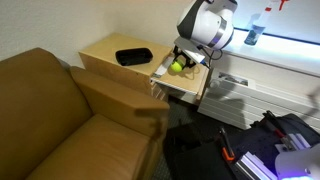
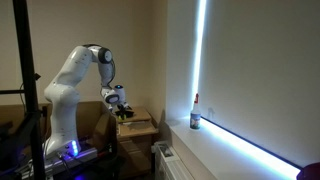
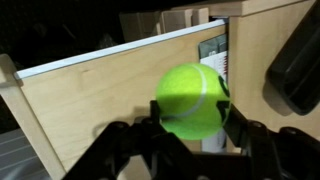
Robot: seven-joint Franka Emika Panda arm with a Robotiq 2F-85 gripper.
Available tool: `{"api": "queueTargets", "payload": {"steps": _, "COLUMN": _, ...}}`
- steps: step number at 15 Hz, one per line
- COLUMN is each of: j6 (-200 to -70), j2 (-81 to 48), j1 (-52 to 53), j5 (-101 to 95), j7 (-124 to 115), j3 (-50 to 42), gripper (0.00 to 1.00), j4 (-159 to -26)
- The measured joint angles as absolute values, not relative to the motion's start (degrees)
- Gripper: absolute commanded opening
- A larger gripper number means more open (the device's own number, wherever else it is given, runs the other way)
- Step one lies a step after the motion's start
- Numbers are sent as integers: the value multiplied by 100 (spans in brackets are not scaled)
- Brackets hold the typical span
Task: Put the green ball on the black dish and then close the sliding drawer
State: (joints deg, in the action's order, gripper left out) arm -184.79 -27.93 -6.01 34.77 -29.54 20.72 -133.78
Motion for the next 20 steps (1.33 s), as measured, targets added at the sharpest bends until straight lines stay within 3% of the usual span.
{"api": "queueTargets", "payload": {"steps": 2, "j6": -19160, "j2": -2411, "j1": -641, "j5": 3477, "j7": -2926, "j3": 2575, "gripper": 39, "j4": -13786}}
{"api": "queueTargets", "payload": {"steps": 3, "j6": -19521, "j2": -2250, "j1": -834, "j5": 3435, "j7": -2936, "j3": 2986, "gripper": 64, "j4": -13950}}
{"api": "queueTargets", "payload": {"steps": 6, "j6": -19912, "j2": -1953, "j1": -1518, "j5": 2973, "j7": -3195, "j3": 3937, "gripper": 64, "j4": -14153}}
{"api": "queueTargets", "payload": {"steps": 7, "j6": -19911, "j2": -1925, "j1": -1582, "j5": 2946, "j7": -3195, "j3": 3975, "gripper": 39, "j4": -14164}}
{"api": "queueTargets", "payload": {"steps": 13, "j6": -19800, "j2": -1975, "j1": -1505, "j5": 2929, "j7": -3124, "j3": 3663, "gripper": 39, "j4": -14149}}
{"api": "queueTargets", "payload": {"steps": 20, "j6": -19804, "j2": -1917, "j1": -160, "j5": 2749, "j7": -3124, "j3": 2556, "gripper": 39, "j4": -14119}}
